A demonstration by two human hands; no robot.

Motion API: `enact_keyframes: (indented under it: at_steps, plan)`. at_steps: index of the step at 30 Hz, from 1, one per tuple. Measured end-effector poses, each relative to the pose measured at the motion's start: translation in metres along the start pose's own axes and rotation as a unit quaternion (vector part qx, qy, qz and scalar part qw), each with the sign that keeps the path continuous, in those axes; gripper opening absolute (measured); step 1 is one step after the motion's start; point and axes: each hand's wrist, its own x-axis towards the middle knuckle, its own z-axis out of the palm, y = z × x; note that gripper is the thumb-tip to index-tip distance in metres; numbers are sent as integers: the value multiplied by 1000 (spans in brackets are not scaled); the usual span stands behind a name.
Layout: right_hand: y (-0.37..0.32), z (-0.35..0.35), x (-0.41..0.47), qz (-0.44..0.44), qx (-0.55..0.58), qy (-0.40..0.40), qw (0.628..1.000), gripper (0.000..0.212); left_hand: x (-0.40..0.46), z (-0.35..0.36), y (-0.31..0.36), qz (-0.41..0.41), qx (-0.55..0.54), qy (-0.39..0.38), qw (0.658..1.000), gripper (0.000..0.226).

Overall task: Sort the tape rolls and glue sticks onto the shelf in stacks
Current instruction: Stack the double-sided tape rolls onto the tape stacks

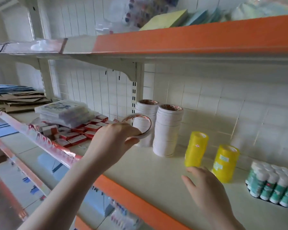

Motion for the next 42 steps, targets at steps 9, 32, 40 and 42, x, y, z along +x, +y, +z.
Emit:
enact_keyframes:
  at_steps: [9,32,40,42]
  plan:
    - [-22,27,54,-15,-28,-5,999,30,84,35,-56,-45,-37,-70,996,14]
    - [-49,67,75,104,-35,-74,991,33,184,101,-122,56,-150,-228,961,22]
    - [-45,64,75,119,-50,-90,987,31,190,104,-127,62,-176,-273,944,19]
    - [-44,63,74,125,-54,-90,987,31,193,104,-127,63,-175,-286,940,19]
